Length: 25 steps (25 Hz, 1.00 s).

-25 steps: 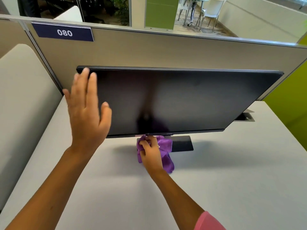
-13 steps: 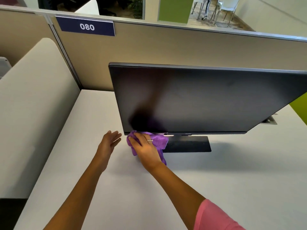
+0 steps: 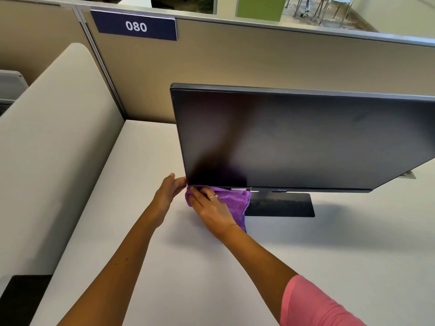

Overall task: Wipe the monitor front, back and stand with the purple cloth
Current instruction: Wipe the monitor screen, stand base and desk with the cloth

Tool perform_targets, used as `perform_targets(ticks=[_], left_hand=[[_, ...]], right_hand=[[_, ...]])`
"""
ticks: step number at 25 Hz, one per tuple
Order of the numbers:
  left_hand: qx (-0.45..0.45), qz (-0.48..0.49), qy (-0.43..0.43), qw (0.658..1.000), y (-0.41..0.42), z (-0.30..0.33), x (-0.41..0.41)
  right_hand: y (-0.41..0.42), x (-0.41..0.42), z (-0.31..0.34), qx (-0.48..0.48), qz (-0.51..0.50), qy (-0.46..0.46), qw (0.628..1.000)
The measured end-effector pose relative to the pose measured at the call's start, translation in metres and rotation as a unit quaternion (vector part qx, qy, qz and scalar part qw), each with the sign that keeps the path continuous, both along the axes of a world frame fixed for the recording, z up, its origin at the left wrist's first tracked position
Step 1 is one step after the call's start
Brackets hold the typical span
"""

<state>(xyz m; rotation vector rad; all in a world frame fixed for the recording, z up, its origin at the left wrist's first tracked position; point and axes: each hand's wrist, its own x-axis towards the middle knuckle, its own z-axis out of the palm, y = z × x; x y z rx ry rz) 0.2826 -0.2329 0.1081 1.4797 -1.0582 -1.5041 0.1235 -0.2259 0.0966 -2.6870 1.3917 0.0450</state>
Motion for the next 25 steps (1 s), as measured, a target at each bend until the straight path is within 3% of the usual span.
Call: perform_targets(ticks=[2, 9, 16, 19, 23, 25], left_hand=[[0.004, 0.006, -0.011, 1.000, -0.001, -0.002, -0.002], [0.018, 0.025, -0.037, 0.999, 0.003, -0.001, -0.014], [0.002, 0.030, -0.044, 0.999, 0.004, -0.001, -0.018], [0.008, 0.065, -0.024, 0.998, 0.005, -0.001, -0.027], [0.025, 0.113, 0.000, 0.993, 0.010, 0.002, -0.043], [0.025, 0.138, 0.027, 0.990, 0.012, 0.004, -0.048]], right_hand=[[-0.004, -0.005, -0.001, 0.007, 0.032, 0.042, 0.999], [0.001, 0.001, 0.010, 0.001, -0.004, 0.073, 0.997], [0.001, -0.050, 0.015, 0.007, -0.044, 0.089, 0.995], [0.004, -0.071, 0.016, 0.015, -0.071, 0.101, 0.992], [0.008, -0.101, 0.038, -0.077, -0.104, 0.114, 0.985], [0.011, -0.122, 0.042, -0.065, -0.081, 0.142, 0.984]])
